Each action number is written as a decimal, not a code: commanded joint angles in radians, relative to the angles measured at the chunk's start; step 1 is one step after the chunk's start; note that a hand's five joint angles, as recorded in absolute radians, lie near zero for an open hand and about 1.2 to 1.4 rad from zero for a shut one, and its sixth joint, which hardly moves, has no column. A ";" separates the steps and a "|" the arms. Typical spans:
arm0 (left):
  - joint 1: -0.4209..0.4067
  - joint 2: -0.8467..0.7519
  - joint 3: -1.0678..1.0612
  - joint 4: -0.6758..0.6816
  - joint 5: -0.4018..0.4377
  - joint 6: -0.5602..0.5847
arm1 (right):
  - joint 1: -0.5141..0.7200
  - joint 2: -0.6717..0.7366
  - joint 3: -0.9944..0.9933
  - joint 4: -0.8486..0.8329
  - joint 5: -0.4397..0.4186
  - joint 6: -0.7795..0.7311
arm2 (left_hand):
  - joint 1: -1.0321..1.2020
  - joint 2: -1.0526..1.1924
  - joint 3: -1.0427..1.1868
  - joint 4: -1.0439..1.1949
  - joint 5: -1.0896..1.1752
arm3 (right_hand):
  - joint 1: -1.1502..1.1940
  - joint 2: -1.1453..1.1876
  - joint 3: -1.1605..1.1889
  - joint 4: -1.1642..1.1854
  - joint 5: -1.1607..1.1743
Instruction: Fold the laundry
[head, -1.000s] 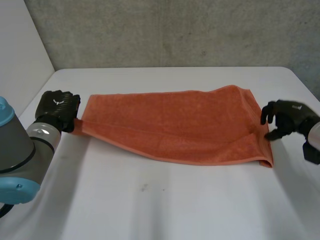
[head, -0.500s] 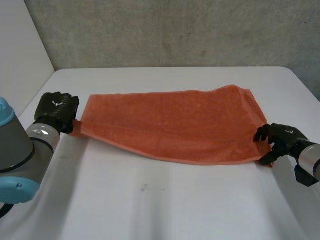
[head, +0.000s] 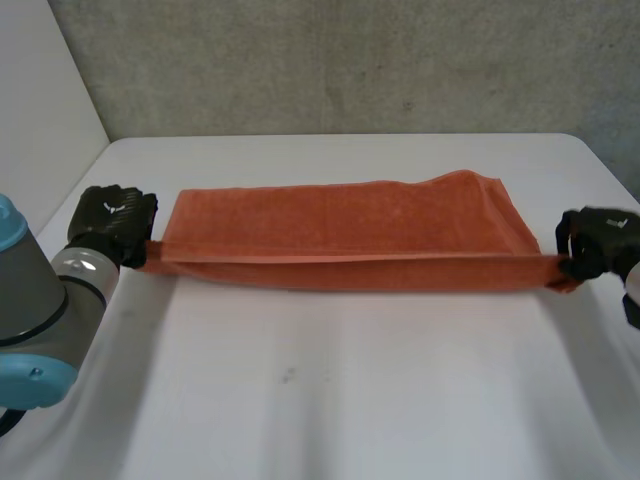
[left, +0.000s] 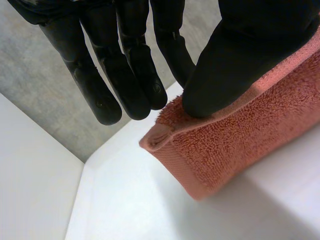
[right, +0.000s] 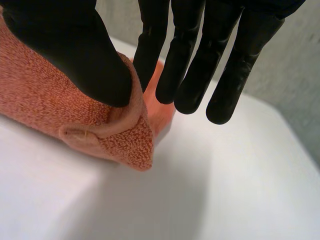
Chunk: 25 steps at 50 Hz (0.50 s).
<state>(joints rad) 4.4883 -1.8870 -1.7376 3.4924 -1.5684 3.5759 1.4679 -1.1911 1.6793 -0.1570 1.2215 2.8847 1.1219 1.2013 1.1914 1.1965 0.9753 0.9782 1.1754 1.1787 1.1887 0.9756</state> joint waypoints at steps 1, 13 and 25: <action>0.003 0.092 -0.031 -0.197 -0.009 0.011 | 0.000 -0.139 -0.042 0.205 -0.033 -0.104 | 0.274 0.195 0.205 0.200 0.246 | 0.418 0.221 0.218 0.208 0.246; 0.074 0.218 -0.121 -0.454 0.002 0.067 | -0.061 -0.176 -0.078 0.746 0.055 -0.725 | 0.274 0.195 0.205 0.200 0.246 | 0.418 0.221 0.218 0.208 0.246; 0.051 0.031 0.015 -0.270 0.001 0.087 | 0.063 0.056 -0.266 0.496 0.081 -0.683 | 0.274 0.195 0.205 0.200 0.246 | 0.418 0.221 0.218 0.208 0.246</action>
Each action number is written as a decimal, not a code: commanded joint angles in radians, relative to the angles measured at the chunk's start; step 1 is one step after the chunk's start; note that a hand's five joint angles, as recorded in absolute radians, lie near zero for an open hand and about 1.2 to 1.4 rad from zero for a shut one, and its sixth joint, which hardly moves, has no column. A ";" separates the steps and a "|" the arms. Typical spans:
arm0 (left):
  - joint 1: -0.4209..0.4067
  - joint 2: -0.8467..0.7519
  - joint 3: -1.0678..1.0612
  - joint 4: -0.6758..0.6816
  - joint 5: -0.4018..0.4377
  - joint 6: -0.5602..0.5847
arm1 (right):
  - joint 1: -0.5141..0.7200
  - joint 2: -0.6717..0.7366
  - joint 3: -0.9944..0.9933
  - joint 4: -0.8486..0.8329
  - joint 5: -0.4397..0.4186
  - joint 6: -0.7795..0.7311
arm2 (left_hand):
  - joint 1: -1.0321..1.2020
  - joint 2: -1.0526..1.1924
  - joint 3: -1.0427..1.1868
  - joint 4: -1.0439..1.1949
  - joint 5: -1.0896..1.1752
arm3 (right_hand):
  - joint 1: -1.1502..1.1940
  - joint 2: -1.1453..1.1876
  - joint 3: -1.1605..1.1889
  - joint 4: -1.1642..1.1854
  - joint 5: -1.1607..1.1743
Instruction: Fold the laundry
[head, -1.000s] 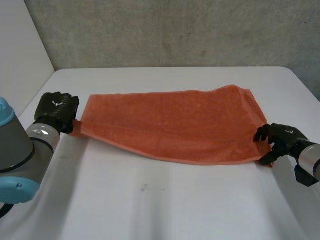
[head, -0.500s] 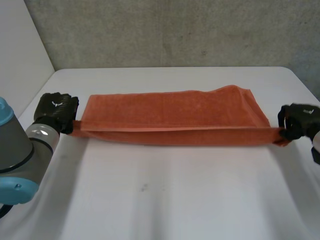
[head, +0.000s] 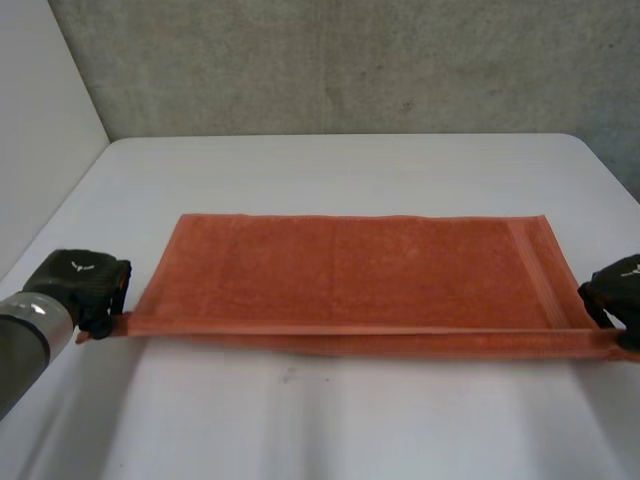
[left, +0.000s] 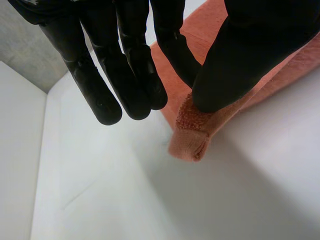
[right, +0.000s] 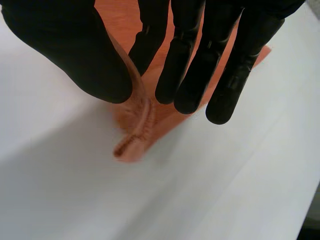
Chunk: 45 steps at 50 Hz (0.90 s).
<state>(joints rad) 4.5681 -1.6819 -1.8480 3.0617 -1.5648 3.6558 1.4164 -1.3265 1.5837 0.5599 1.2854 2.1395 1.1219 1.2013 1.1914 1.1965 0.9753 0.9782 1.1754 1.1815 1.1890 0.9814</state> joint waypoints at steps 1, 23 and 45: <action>-0.032 -0.197 0.148 0.176 -0.003 0.007 | 0.127 0.216 -0.198 -0.238 0.021 0.071 | 0.274 0.195 0.205 0.200 0.246 | 0.418 0.221 0.215 0.207 0.240; -0.126 -0.725 0.785 0.318 -0.003 0.009 | 0.253 0.705 -0.720 -0.661 0.196 0.140 | 0.274 0.195 0.205 0.200 0.246 | 0.017 -0.180 -0.186 -0.194 -0.161; -0.192 -0.369 0.360 0.474 -0.011 0.006 | 0.173 0.314 -0.262 -0.556 0.066 0.522 | -0.947 -1.027 -1.017 -1.022 -0.975 | -0.804 -1.001 -1.007 -1.014 -0.981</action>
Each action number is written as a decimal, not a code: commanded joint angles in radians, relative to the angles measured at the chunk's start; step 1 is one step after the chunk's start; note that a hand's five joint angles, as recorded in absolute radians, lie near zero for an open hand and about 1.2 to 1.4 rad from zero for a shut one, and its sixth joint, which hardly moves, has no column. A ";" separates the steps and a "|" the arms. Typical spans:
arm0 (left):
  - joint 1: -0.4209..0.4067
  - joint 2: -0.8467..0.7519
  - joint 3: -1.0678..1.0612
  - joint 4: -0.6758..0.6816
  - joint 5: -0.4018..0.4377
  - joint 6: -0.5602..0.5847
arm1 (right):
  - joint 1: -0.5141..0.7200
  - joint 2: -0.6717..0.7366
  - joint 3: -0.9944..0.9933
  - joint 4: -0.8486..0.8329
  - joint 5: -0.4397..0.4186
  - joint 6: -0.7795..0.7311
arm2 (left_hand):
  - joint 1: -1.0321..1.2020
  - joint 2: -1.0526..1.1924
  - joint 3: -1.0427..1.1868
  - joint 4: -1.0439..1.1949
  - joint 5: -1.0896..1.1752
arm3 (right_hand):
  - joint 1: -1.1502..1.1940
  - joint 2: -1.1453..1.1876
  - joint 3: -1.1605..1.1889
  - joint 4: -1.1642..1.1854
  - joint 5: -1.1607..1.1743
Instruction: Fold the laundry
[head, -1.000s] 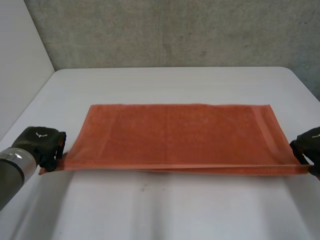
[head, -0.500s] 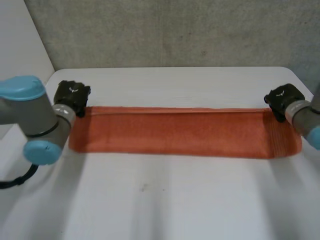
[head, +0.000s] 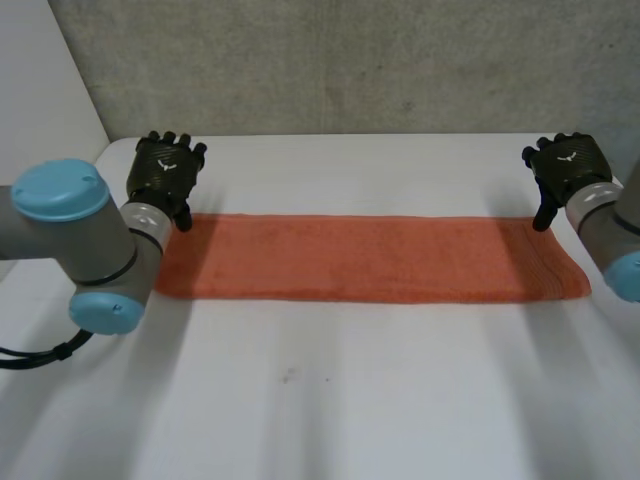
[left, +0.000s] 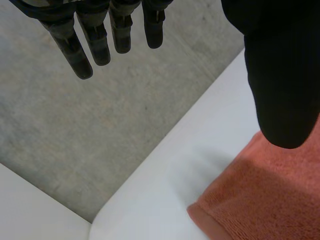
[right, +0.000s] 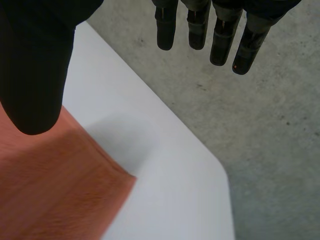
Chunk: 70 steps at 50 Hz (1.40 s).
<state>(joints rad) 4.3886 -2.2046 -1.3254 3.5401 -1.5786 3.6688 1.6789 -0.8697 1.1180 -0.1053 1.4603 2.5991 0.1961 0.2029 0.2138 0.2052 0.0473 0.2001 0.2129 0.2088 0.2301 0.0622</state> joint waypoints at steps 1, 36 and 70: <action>-0.015 0.186 -0.204 -0.003 0.008 -0.009 | -0.108 -0.146 0.221 0.131 -0.124 0.061 | -0.022 -0.028 -0.039 -0.031 -0.047 | -0.026 -0.038 -0.034 -0.056 -0.062; -0.031 0.238 -0.342 0.008 0.011 -0.115 | -0.277 -0.017 0.292 0.069 -0.255 0.053 | -0.022 -0.028 -0.039 -0.031 -0.047 | 1.196 1.183 1.187 1.166 1.159; -0.027 0.269 -0.364 0.006 -0.001 -0.116 | 0.252 -0.034 -0.089 0.009 -0.144 0.015 | -0.022 -0.028 -0.039 -0.031 -0.047 | 1.196 1.183 1.187 1.166 1.159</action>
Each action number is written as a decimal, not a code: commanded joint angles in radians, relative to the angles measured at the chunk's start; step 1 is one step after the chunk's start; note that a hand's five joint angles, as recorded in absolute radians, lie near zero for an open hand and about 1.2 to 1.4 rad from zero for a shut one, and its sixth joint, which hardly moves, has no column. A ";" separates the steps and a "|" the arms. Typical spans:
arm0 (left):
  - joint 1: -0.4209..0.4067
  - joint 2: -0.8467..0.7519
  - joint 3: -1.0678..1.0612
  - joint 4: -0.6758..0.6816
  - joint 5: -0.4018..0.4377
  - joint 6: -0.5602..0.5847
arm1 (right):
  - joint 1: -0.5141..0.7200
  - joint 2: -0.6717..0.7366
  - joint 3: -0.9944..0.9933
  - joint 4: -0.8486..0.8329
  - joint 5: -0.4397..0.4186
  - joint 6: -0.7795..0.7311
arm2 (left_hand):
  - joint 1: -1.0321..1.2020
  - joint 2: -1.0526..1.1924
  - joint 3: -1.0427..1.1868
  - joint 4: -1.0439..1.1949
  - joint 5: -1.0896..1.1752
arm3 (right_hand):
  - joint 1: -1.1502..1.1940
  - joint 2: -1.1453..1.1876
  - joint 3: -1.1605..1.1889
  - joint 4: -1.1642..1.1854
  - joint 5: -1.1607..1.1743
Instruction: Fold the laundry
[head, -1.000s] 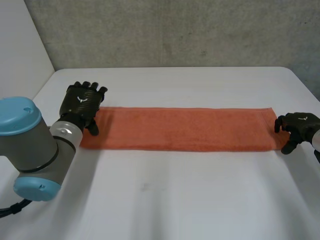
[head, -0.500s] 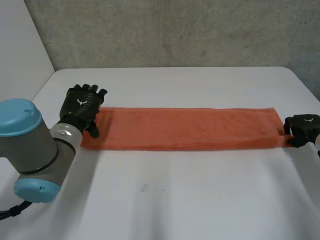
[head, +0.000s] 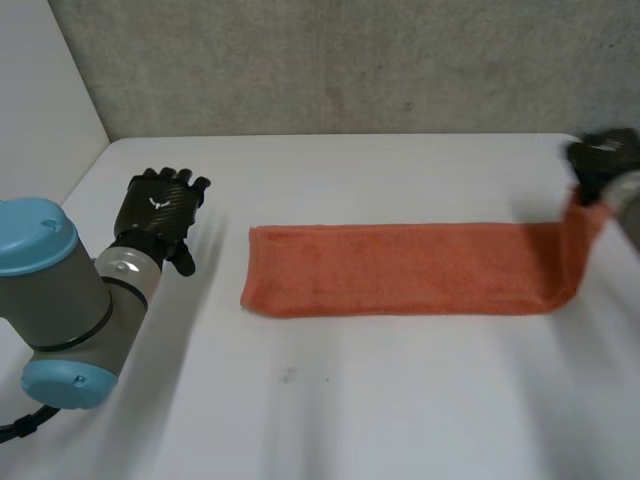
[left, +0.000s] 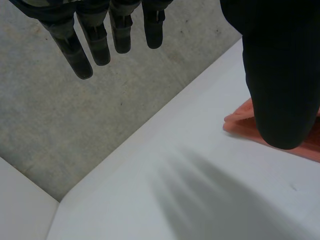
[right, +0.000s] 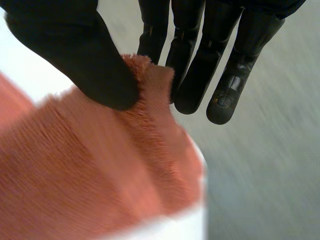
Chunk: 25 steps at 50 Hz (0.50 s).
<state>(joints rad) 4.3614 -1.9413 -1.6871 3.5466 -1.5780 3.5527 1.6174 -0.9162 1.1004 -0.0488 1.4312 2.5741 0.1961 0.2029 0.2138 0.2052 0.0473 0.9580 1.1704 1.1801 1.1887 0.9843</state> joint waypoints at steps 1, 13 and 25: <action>0.000 0.005 -0.002 0.000 -0.002 0.000 | 0.376 0.035 -0.080 -0.068 -0.145 0.040 | -0.022 -0.028 -0.039 -0.031 -0.047 | 0.438 0.226 0.216 0.208 0.237; 0.006 0.009 -0.014 0.000 0.004 0.000 | 0.677 0.267 -0.088 -0.148 -0.249 0.017 | -0.022 -0.028 -0.039 -0.031 -0.047 | 0.297 0.084 0.075 0.066 0.096; -0.045 -0.002 0.017 0.005 0.013 0.002 | 0.529 0.082 0.047 -0.085 -0.002 0.063 | -0.022 -0.028 -0.039 -0.031 -0.047 | -0.784 -0.996 -1.006 -1.014 -0.984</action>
<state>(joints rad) 4.3563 -1.9329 -1.6981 3.5468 -1.5688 3.5532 2.2780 -0.6822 1.0351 -0.1687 1.3024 2.5894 0.1961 0.2029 0.2138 0.2052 0.0473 0.2050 0.2210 0.2178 0.2309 0.0664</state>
